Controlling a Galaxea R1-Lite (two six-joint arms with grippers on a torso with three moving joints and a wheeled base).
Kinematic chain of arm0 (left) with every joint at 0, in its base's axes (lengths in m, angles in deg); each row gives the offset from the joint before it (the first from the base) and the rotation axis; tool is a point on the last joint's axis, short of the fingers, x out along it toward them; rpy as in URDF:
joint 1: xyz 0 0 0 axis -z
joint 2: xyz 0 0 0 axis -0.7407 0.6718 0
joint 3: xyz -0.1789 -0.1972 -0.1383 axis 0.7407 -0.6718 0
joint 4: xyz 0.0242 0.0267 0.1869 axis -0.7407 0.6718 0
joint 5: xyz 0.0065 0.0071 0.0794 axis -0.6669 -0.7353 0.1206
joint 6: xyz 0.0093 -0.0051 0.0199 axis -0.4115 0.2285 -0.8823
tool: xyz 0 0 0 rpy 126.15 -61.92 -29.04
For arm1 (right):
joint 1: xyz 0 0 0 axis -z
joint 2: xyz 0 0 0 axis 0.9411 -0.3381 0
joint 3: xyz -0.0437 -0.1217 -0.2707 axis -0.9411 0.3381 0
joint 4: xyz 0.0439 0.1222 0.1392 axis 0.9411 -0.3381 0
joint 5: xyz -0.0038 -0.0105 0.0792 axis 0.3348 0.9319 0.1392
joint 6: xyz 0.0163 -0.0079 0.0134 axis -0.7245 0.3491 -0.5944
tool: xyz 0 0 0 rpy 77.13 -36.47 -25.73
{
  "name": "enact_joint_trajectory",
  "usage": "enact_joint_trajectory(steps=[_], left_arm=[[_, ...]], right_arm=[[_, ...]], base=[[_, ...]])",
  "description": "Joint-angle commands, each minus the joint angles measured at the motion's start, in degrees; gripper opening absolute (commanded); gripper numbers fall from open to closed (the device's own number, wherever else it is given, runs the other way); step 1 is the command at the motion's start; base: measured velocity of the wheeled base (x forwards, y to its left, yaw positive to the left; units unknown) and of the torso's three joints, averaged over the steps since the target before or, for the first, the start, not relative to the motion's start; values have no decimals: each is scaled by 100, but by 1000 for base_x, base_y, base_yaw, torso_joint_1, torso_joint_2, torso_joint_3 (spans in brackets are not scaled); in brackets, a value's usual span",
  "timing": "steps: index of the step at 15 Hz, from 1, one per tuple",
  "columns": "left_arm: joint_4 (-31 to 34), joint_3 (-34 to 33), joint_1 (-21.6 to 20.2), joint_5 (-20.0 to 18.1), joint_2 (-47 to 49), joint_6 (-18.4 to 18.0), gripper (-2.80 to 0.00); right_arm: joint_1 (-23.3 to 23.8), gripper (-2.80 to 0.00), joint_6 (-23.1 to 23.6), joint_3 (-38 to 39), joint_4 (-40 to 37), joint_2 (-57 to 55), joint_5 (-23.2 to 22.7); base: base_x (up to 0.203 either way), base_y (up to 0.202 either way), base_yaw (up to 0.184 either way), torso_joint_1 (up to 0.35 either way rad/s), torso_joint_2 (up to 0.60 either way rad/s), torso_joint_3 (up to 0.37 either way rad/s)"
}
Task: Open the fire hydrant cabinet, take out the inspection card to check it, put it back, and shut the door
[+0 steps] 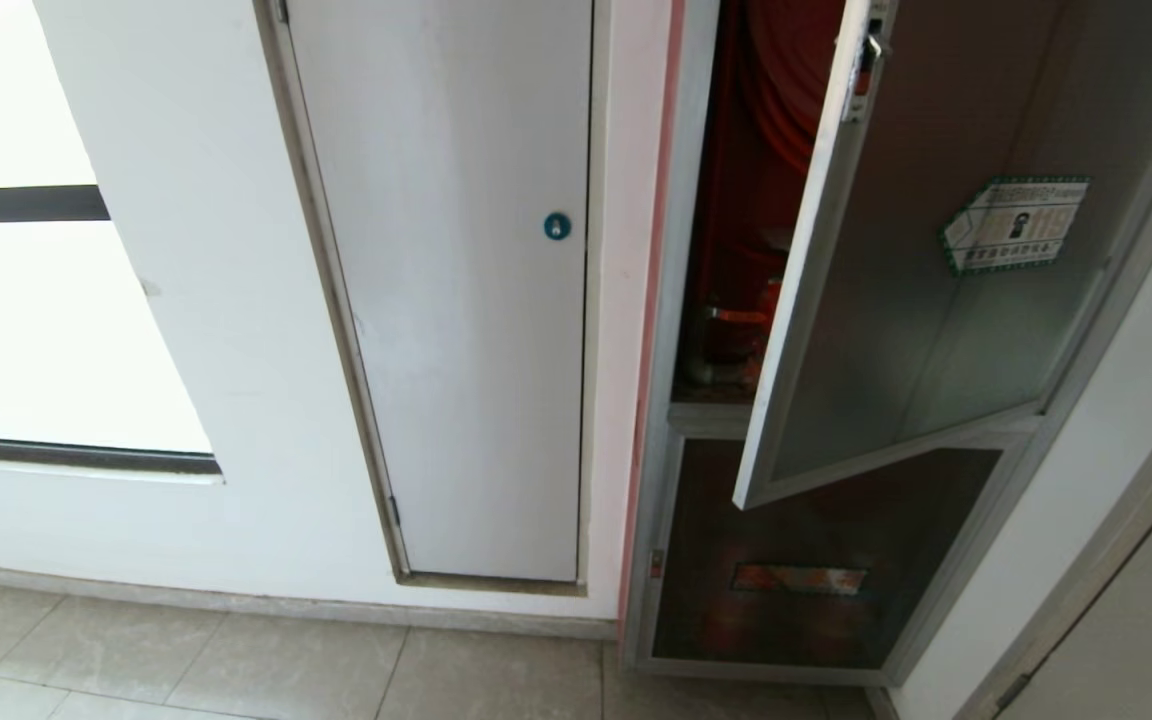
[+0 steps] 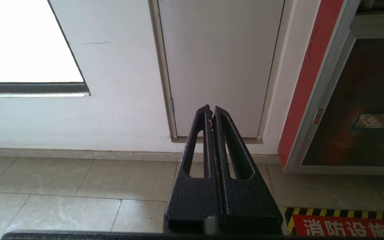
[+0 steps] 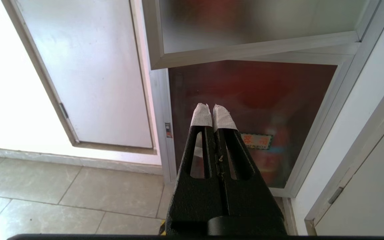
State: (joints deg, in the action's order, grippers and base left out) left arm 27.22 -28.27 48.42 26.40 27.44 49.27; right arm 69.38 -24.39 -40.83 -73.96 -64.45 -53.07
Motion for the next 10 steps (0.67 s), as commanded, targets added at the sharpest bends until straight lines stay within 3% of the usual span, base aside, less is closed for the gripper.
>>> enact_joint_trajectory(steps=[1,10], left_arm=[[-4,-35,-1,9,9,27,-280],[-4,-35,-1,9,9,32,-280]], right_arm=[[-3,-280,-2,18,2,-9,4],[-3,-280,-2,18,2,-9,4]], base=[[0,0,0,0,0,0],[0,0,0,0,0,0]])
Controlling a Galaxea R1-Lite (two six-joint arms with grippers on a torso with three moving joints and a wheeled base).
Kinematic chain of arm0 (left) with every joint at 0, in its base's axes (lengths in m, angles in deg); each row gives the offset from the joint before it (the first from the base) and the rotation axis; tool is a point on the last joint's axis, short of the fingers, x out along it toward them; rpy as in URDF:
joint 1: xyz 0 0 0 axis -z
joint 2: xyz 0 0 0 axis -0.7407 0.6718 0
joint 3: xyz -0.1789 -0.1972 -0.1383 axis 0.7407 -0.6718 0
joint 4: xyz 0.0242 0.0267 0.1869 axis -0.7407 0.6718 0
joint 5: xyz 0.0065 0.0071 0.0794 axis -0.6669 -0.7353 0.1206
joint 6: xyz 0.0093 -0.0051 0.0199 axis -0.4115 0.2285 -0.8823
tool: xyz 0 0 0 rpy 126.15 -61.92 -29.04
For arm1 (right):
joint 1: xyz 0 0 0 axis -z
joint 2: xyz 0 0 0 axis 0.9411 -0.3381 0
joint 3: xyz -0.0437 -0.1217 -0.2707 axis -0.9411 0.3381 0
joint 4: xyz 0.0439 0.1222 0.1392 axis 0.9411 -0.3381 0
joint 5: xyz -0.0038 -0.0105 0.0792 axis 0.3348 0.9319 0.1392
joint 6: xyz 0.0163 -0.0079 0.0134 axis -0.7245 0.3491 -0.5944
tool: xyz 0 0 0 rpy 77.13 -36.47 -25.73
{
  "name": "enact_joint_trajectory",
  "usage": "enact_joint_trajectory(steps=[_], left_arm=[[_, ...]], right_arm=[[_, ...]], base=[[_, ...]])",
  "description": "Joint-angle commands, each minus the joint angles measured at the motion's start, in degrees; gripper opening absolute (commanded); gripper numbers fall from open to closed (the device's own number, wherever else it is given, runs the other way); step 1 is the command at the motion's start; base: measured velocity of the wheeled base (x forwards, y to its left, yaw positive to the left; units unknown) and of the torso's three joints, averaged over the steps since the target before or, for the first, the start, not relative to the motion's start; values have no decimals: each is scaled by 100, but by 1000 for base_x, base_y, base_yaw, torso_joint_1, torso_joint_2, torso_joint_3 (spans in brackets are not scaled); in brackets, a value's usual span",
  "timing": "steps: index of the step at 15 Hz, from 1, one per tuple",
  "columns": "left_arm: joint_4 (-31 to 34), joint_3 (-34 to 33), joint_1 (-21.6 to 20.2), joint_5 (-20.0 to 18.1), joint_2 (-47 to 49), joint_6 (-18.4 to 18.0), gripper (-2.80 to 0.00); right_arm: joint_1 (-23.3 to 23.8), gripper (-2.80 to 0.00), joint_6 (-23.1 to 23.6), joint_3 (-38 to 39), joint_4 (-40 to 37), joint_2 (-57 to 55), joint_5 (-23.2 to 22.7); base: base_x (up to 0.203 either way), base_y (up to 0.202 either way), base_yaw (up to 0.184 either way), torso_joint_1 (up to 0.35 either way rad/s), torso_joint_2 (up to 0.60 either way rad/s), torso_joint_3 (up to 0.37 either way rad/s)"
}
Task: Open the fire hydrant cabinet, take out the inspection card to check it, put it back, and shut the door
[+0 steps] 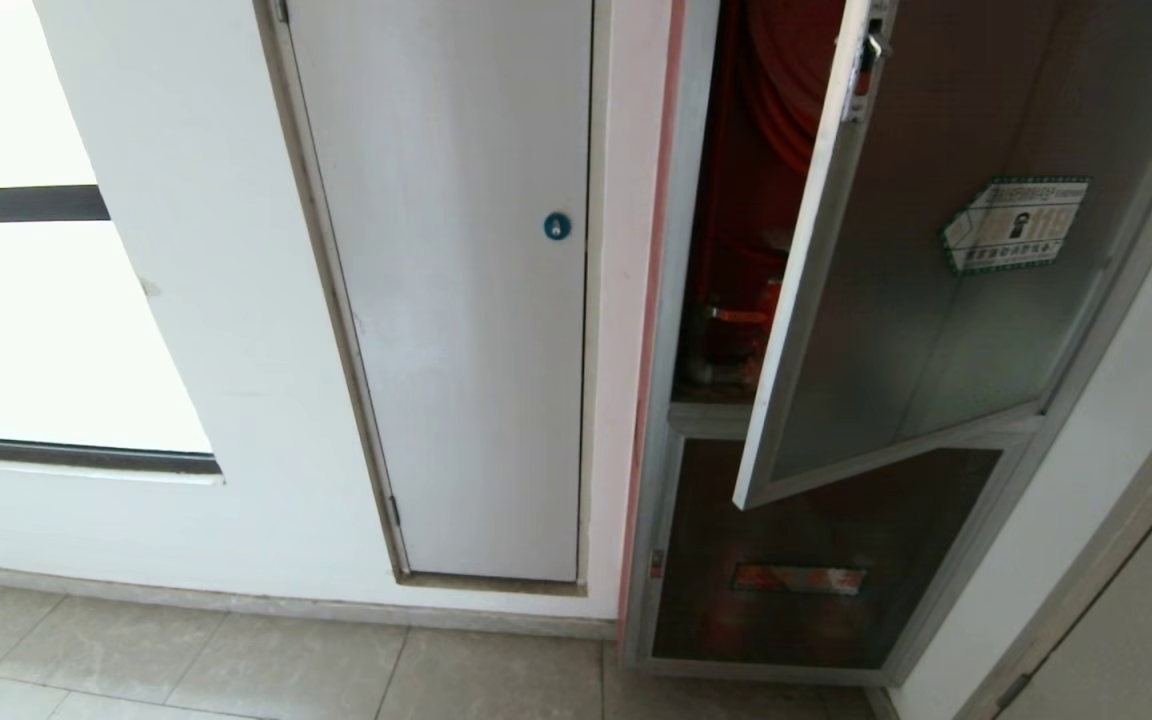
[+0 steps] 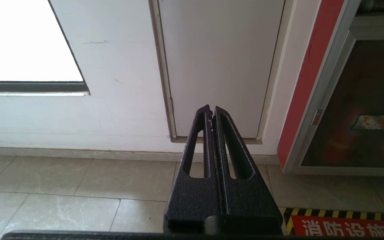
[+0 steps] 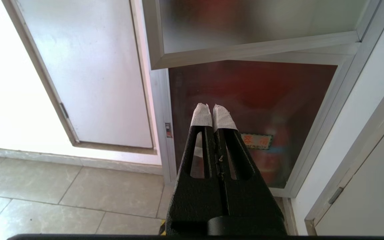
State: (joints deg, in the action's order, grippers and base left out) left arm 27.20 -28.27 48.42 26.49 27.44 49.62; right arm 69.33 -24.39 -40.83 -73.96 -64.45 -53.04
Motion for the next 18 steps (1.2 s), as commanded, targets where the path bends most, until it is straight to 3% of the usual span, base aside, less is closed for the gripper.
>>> enact_joint_trajectory(steps=[1,18], left_arm=[[-2,-35,-1,0,9,-3,-280],[-2,-35,-1,0,9,4,-280]], right_arm=[[2,-280,-2,18,2,-9,-7],[-2,-280,165,-41,-54,-76,-35]], base=[[0,0,0,0,0,0],[0,0,0,0,0,0]])
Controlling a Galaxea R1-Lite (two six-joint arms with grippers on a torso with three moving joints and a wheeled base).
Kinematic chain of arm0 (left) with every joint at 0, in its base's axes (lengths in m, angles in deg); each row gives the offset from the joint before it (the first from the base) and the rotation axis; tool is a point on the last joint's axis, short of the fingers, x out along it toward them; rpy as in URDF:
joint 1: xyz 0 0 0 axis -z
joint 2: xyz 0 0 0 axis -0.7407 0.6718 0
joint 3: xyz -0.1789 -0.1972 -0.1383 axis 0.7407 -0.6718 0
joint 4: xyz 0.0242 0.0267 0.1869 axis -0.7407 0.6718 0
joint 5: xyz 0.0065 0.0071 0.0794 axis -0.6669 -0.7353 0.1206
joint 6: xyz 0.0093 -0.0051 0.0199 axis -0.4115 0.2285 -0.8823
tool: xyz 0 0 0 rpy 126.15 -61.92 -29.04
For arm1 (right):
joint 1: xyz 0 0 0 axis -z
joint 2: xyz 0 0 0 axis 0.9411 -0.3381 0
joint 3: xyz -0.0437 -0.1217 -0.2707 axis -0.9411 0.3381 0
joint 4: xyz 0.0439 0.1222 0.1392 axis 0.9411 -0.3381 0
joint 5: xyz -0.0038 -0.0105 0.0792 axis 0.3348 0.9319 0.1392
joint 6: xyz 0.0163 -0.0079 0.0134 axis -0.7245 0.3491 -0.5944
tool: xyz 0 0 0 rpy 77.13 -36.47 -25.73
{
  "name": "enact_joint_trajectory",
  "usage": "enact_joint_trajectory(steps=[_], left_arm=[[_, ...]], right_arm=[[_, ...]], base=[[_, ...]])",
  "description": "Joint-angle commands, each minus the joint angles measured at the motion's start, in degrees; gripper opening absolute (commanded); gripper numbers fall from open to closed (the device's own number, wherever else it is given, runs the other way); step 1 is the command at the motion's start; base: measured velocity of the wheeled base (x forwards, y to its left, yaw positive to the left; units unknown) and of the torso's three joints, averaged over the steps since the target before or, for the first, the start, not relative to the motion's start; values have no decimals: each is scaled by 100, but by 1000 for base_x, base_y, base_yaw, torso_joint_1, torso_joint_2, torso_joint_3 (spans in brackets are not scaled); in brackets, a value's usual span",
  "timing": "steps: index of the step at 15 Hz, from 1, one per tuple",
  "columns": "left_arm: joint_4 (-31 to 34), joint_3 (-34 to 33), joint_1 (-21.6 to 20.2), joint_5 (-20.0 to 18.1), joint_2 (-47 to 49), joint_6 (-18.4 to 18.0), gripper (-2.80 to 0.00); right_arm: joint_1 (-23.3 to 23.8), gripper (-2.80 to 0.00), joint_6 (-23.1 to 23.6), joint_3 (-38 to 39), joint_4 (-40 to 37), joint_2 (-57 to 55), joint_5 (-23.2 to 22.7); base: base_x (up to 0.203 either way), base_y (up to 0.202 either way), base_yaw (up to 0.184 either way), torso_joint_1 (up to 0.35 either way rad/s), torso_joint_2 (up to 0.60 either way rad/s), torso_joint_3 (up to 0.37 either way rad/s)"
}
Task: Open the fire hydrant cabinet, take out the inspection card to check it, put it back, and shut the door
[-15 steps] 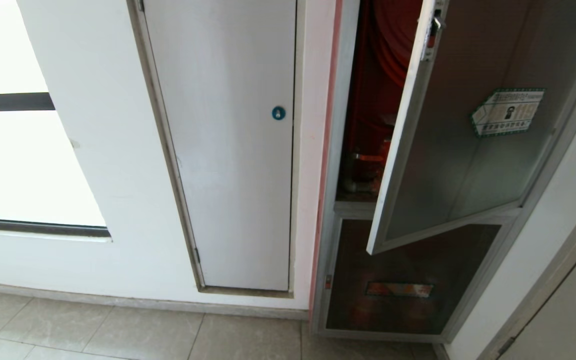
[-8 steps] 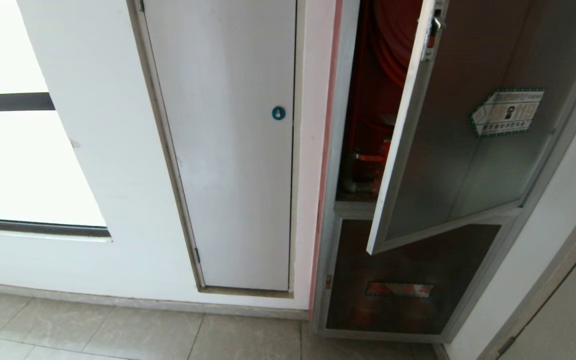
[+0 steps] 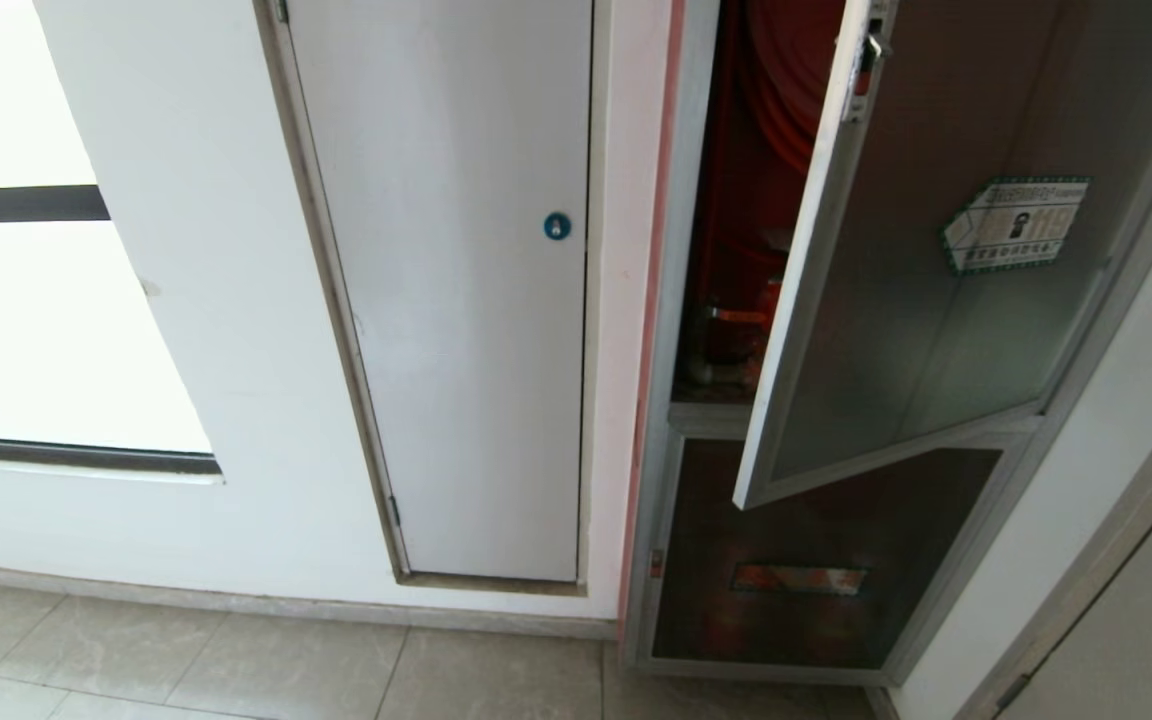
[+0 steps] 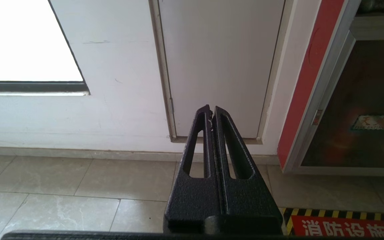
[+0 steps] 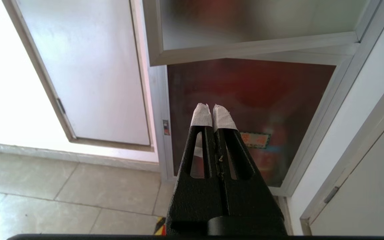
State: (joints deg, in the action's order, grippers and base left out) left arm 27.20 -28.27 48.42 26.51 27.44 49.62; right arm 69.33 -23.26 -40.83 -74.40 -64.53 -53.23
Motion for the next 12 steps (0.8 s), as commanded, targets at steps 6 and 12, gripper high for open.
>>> enact_joint_trajectory(steps=[6,12], left_arm=[[-2,-35,-1,-2,9,-3,-280],[-2,-35,-1,5,9,4,-280]], right_arm=[[-115,-280,49,-1373,40,-1898,-556],[-199,-280,254,-2693,1026,-4482,-1458]], base=[[0,0,0,0,0,0],[0,0,0,0,0,0]])
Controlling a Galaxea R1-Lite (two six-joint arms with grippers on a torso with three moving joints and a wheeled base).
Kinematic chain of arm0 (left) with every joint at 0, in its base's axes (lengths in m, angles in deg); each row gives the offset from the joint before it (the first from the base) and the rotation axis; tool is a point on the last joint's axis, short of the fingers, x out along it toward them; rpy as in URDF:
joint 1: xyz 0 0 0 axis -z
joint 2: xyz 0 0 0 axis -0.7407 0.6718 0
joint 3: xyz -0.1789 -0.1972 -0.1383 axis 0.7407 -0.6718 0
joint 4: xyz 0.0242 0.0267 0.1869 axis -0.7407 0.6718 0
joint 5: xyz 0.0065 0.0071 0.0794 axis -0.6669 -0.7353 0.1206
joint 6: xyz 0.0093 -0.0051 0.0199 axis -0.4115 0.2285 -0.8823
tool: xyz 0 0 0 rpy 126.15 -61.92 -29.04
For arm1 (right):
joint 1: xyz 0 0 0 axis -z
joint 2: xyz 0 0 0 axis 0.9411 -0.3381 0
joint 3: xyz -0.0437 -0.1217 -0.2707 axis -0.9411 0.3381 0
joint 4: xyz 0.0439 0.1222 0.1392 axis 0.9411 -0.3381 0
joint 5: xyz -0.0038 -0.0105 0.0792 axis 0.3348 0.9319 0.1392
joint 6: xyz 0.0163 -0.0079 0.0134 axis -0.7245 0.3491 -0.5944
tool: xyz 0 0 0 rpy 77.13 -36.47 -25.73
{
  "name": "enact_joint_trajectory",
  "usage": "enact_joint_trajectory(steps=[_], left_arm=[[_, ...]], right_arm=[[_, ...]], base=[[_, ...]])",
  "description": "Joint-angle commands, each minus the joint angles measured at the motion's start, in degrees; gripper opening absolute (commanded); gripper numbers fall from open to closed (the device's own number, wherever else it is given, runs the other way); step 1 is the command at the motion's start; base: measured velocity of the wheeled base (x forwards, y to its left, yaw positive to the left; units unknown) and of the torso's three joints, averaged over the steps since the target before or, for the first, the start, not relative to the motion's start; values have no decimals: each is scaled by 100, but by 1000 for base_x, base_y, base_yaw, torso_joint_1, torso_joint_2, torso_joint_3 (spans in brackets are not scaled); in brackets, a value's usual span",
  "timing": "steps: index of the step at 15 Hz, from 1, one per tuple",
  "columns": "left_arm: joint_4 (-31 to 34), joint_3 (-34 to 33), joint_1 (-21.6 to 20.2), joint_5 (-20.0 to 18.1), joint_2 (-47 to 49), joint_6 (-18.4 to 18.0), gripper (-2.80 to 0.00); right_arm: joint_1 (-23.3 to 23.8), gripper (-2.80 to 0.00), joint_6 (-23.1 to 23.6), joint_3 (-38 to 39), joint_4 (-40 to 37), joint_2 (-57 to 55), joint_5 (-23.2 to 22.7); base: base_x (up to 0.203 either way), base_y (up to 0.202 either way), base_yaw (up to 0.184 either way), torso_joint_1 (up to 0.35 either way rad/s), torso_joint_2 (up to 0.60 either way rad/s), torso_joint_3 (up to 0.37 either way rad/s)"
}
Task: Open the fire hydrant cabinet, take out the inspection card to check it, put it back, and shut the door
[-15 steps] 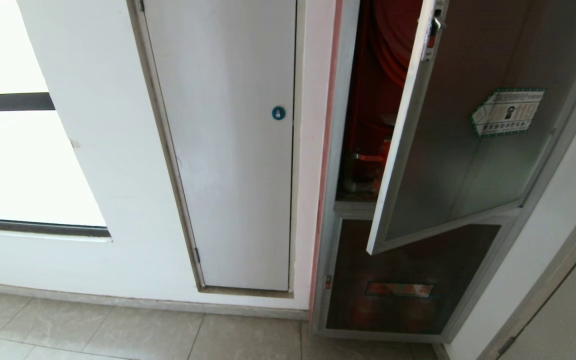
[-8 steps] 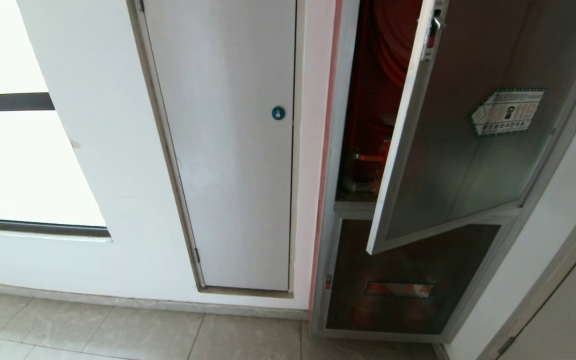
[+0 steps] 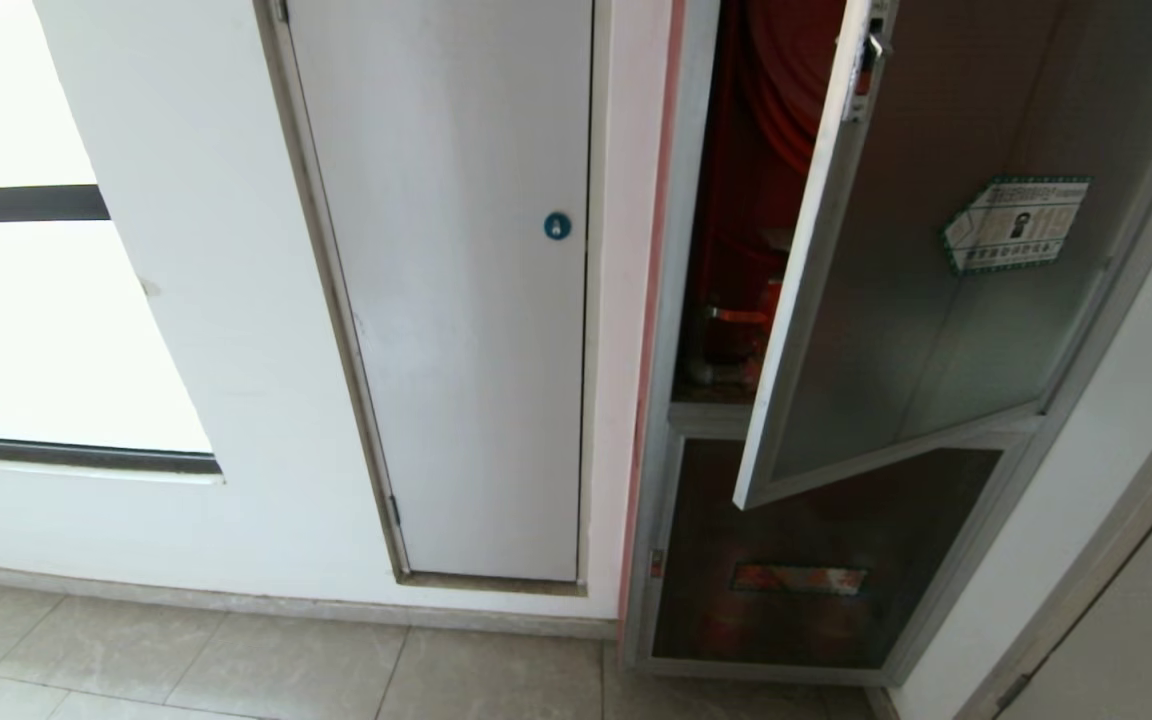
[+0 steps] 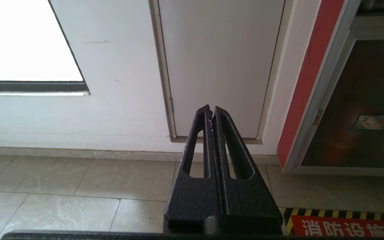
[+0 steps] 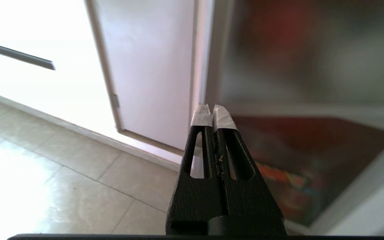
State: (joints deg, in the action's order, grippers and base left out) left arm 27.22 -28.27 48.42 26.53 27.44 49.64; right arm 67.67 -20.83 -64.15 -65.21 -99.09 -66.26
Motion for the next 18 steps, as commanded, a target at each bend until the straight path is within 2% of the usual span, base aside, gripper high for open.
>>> enact_joint_trajectory(steps=[1,5,9,11,14,17,18], left_arm=[[-4,-35,-1,0,9,1,-280],[-4,-35,-1,-5,9,5,-280],[-4,-35,-1,-5,9,-1,-280],[-4,-35,-1,-5,9,-4,-280],[-4,-35,-1,-5,9,4,-280],[-4,-35,-1,-5,9,-4,-280],[-4,-35,-1,-5,9,5,-280]], right_arm=[[-167,-280,23,-571,183,-1372,-290],[-991,-280,5,-1282,364,-2657,-351],[-1845,-280,-329,-1930,1226,-3929,152],[-2251,-280,-425,-2399,1460,-4551,597],[-2700,-280,-469,-2820,2240,-5367,1694],[-2806,-280,-446,-3047,3344,-6143,2682],[-2813,-280,-442,-3174,3498,-6358,2862]], base=[[0,0,0,0,0,0],[0,0,0,0,0,0],[0,0,0,0,0,0],[0,0,0,0,0,0],[0,0,0,0,0,0],[0,0,0,0,0,0],[0,0,0,0,0,0]])
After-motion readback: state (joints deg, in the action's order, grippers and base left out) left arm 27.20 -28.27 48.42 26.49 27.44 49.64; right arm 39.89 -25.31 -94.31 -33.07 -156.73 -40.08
